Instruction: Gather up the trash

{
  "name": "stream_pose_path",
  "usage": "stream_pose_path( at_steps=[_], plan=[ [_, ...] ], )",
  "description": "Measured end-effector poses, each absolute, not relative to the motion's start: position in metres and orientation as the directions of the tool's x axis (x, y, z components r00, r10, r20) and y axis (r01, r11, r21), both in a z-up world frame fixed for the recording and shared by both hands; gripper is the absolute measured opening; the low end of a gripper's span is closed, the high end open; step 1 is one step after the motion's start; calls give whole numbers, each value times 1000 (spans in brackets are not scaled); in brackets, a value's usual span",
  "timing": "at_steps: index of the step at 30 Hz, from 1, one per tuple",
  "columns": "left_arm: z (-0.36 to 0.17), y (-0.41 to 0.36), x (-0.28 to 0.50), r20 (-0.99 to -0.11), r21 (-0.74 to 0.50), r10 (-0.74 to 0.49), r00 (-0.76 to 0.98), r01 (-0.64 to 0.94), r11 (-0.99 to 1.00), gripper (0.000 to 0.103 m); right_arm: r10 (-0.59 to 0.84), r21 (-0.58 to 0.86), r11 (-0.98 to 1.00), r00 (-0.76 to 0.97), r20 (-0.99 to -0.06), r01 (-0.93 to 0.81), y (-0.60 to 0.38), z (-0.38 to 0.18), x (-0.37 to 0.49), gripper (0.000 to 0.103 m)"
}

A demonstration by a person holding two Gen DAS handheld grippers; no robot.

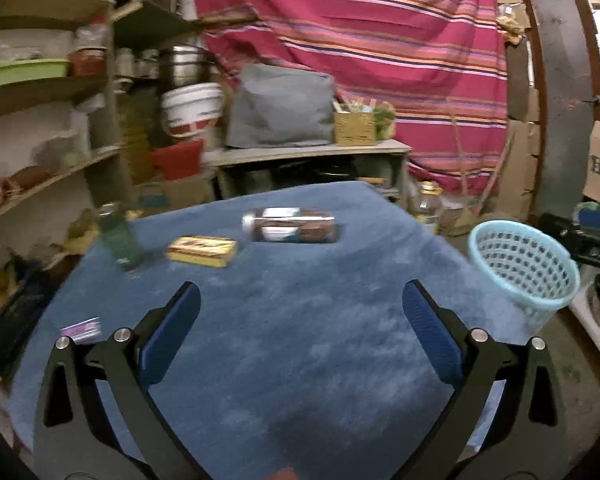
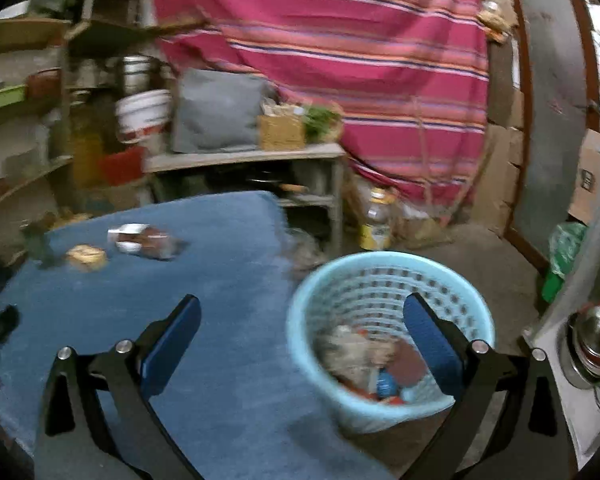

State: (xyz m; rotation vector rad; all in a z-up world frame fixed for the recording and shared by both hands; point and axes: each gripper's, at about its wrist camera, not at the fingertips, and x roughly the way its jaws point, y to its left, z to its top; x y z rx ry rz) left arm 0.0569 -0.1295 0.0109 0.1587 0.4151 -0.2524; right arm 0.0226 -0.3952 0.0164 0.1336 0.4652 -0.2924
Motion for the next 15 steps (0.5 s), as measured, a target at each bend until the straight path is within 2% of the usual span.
stream_pose_path(
  at_steps=[6,15],
  plan=[
    [9,-75,30,-400,85,-134,907,182,980,98,-153,116,967,880,-450,228,-336,8,-7,99],
    [-3,-34,12,-414,59,-86,906,121,991,98,-116,41,988,891,-439,149,-269,-14,-27,99]
  ],
)
